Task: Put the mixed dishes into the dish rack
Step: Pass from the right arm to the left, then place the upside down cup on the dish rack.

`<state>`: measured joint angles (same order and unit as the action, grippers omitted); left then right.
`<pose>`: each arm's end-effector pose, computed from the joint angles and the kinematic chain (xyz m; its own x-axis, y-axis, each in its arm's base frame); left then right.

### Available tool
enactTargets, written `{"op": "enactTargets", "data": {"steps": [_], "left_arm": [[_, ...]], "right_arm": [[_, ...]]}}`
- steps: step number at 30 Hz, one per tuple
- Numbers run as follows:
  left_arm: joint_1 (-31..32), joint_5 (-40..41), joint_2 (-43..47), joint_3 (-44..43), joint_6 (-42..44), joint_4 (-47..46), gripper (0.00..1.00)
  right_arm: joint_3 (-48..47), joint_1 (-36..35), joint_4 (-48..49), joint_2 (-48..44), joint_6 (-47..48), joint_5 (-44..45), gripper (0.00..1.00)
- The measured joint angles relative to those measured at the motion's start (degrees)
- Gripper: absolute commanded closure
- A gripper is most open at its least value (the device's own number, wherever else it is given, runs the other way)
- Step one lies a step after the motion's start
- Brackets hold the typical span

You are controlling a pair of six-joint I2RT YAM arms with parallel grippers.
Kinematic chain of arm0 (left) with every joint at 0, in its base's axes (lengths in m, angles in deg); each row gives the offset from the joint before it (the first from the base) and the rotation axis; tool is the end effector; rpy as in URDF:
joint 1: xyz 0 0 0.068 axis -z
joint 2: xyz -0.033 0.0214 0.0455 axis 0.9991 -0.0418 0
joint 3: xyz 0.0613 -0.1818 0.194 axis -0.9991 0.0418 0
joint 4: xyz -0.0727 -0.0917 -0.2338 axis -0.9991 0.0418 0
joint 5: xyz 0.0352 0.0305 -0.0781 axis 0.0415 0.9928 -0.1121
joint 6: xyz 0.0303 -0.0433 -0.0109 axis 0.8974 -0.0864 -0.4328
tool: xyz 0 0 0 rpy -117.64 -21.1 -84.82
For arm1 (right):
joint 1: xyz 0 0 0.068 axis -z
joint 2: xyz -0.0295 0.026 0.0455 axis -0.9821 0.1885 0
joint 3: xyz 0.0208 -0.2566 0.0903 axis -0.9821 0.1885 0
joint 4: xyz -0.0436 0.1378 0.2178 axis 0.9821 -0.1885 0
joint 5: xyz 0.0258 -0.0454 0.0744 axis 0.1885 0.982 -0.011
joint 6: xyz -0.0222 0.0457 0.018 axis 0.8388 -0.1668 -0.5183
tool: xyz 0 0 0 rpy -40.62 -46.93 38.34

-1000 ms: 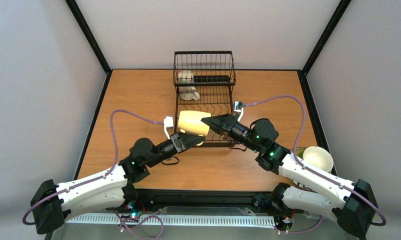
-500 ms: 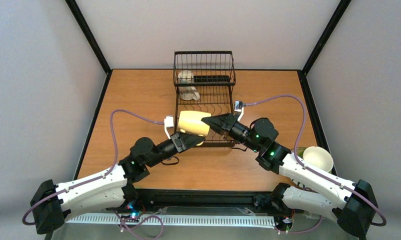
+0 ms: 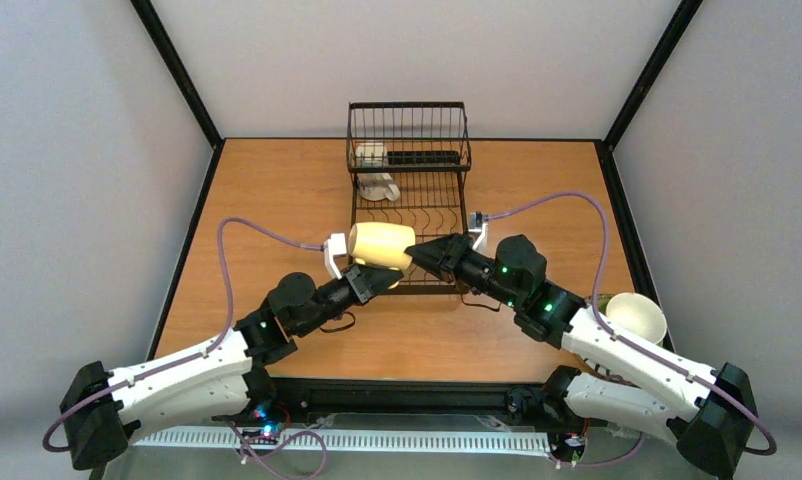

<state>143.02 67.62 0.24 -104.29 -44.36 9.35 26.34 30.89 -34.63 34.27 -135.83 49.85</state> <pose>0.1151 -0.1633 0.2714 -0.6934 -0.5287 -0.4896 0.3740 0.3167 -0.8717 0.1467 0.1726 0.3128 -0.8323 0.5096 -0.2181 -0.1309 0.2017 0.9707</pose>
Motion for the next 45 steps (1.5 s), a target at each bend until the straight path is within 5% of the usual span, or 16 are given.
{"op": "enactTargets", "data": {"steps": [14, 29, 45], "left_arm": [[0.0, 6.4, -8.0, -9.8, 8.2, 11.8, 1.0], [0.0, 16.9, -36.7, -26.5, 23.3, 21.1, 1.0], [-0.8, 26.9, -62.1, -47.1, 28.8, 27.2, 1.0]], "right_arm": [[-3.8, -0.1, -14.9, -4.4, 7.9, 12.9, 0.26], [-7.8, -0.1, -30.1, -4.4, 19.1, 31.6, 0.25], [-8.5, 0.0, -33.2, -3.6, 25.4, 41.2, 0.24]]}}
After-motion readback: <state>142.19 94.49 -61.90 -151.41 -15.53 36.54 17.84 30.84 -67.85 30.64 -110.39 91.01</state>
